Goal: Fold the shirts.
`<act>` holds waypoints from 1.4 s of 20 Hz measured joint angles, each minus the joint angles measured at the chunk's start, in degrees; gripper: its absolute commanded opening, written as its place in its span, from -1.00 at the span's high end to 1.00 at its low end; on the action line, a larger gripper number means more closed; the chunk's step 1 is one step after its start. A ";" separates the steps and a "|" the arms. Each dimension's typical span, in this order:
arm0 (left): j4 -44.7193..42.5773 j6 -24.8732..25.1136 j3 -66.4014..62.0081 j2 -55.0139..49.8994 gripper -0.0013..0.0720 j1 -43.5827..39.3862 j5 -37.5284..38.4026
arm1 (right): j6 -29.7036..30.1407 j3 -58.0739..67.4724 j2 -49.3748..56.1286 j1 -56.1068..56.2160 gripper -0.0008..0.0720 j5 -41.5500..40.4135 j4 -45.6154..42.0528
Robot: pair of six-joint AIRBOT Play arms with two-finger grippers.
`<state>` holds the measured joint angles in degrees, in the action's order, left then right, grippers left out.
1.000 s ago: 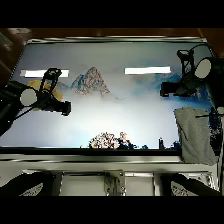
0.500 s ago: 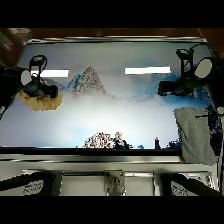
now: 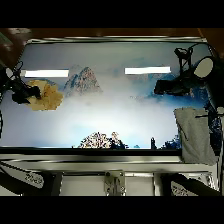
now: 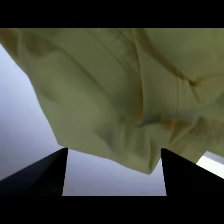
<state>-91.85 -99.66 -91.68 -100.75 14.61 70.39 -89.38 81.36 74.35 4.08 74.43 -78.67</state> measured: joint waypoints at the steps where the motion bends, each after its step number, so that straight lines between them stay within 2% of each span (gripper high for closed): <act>1: 0.39 0.00 -0.13 -1.07 -0.97 0.11 -1.73 | 0.00 0.00 0.00 0.00 -0.92 0.00 0.22; 4: 1.62 0.00 -0.39 -3.93 -0.96 0.15 -5.44 | 0.00 0.00 0.00 0.00 -0.92 -0.04 0.61; 5: 2.10 0.00 -0.44 -4.85 -0.60 0.13 -5.88 | 0.00 0.00 0.00 0.00 -0.92 -0.07 0.76; 6: 2.40 0.00 -0.48 -5.57 0.36 0.11 -6.03 | 0.00 0.00 0.00 0.00 -0.92 -0.07 0.96; 7: 2.64 0.00 -0.50 -6.08 0.78 0.11 -5.86 | 0.00 0.00 0.00 -0.02 -0.92 -0.04 1.27; 8: 2.99 0.07 -0.66 -6.34 0.86 0.11 -5.07 | 0.00 0.00 0.00 0.00 -0.92 -0.02 1.57; 10: 3.65 1.77 -1.66 -6.27 0.87 -0.09 -2.64 | 0.00 0.00 0.00 0.00 -0.92 0.00 1.90; 13: 4.28 7.02 -5.07 -3.15 0.87 -1.84 2.25 | 0.09 0.00 0.00 0.00 -0.92 -0.48 1.99; 16: 5.35 11.10 -8.35 4.28 0.88 -6.43 5.22 | 1.81 0.26 0.02 0.00 -0.92 -3.02 1.77; 19: 9.51 12.79 -9.77 13.46 0.88 -13.90 6.38 | 3.21 2.60 -0.57 -0.02 -0.92 -2.84 1.55; 24: 13.16 9.60 -9.86 22.49 0.88 -33.07 5.44 | 5.03 6.14 -6.86 0.00 -0.92 -0.61 -1.55; 28: 14.05 5.31 -4.90 21.38 0.88 -49.42 -2.23 | 5.49 6.93 -13.18 0.00 -0.92 5.01 -7.91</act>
<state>-77.80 -94.35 -96.57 -79.37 -34.81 68.16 -83.90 88.29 61.17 4.08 79.44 -86.59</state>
